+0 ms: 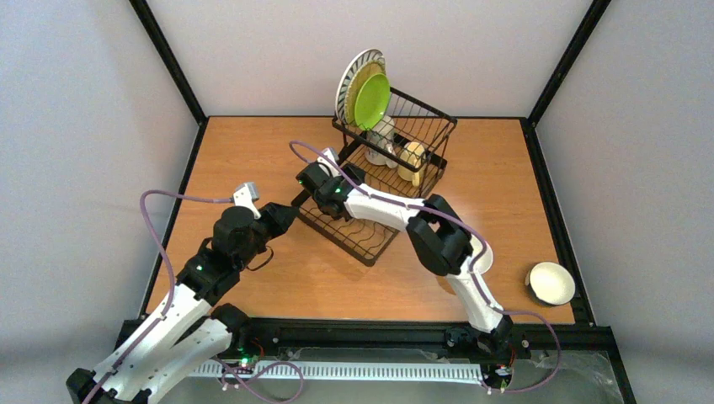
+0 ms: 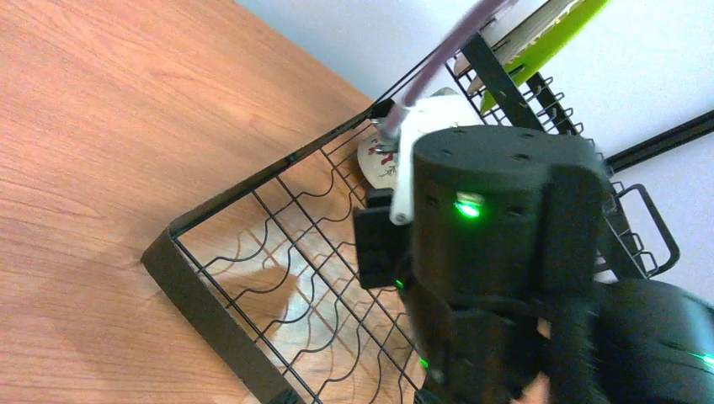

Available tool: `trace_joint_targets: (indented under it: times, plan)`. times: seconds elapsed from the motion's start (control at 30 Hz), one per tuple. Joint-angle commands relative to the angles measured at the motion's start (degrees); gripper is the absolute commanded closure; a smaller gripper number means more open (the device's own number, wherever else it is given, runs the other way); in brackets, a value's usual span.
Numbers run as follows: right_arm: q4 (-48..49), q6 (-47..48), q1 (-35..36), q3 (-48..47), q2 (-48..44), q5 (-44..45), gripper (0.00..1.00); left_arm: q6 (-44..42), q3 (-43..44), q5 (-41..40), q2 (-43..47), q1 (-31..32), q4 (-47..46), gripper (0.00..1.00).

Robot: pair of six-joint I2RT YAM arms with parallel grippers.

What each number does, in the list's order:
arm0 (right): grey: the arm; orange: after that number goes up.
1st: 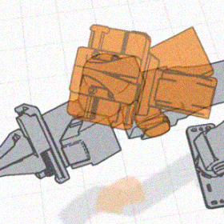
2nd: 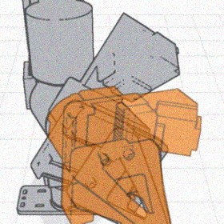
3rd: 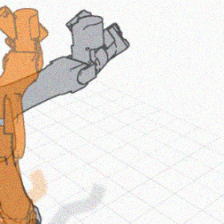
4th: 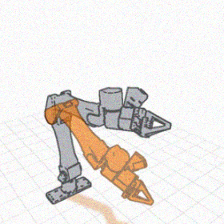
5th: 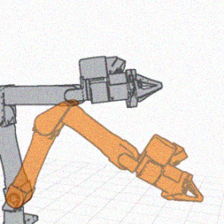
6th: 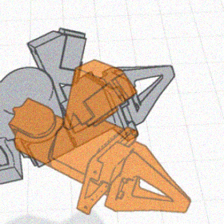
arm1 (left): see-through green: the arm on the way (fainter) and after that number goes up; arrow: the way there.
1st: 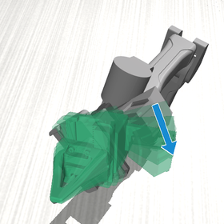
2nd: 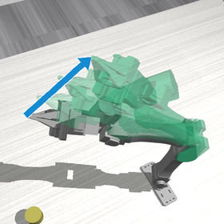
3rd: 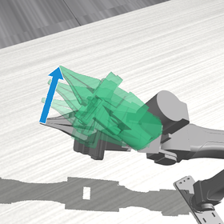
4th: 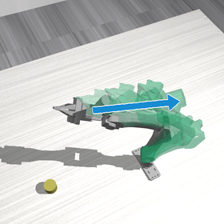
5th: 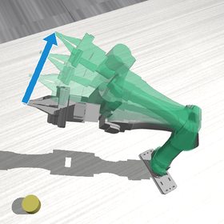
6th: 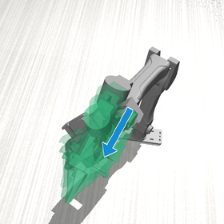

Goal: Load the mixed dishes into the dish rack
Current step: Move the cup to the dish rack, then grab the bowl at the center of the board.

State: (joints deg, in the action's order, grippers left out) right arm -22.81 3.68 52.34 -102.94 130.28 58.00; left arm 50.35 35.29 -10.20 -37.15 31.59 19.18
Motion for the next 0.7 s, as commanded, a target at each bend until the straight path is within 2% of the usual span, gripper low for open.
trace_joint_targets:
  times: [0.0,0.23,0.43,0.53,0.67]
  plan:
    - [-15.6,-16.0,3.2,1.6,-10.0,-0.2,0.23,-0.4,2.8,-1.2,0.9,0.4,3.7,0.22]
    - [-35.0,-40.7,8.0,8.0,-28.7,-5.8,0.23,-1.6,4.2,-0.7,-0.4,0.4,5.1,0.22]
    - [-37.9,-59.4,8.3,22.5,-47.6,-11.9,0.24,-3.4,5.0,1.6,-3.0,0.4,4.6,0.21]
    - [-41.6,-68.4,8.3,28.6,-53.3,-12.0,0.25,-3.7,4.7,2.7,-4.5,0.4,4.3,0.21]
    - [-49.1,-80.0,8.3,33.0,-55.5,-11.9,0.24,-3.7,4.5,4.3,-6.0,0.4,3.5,0.21]
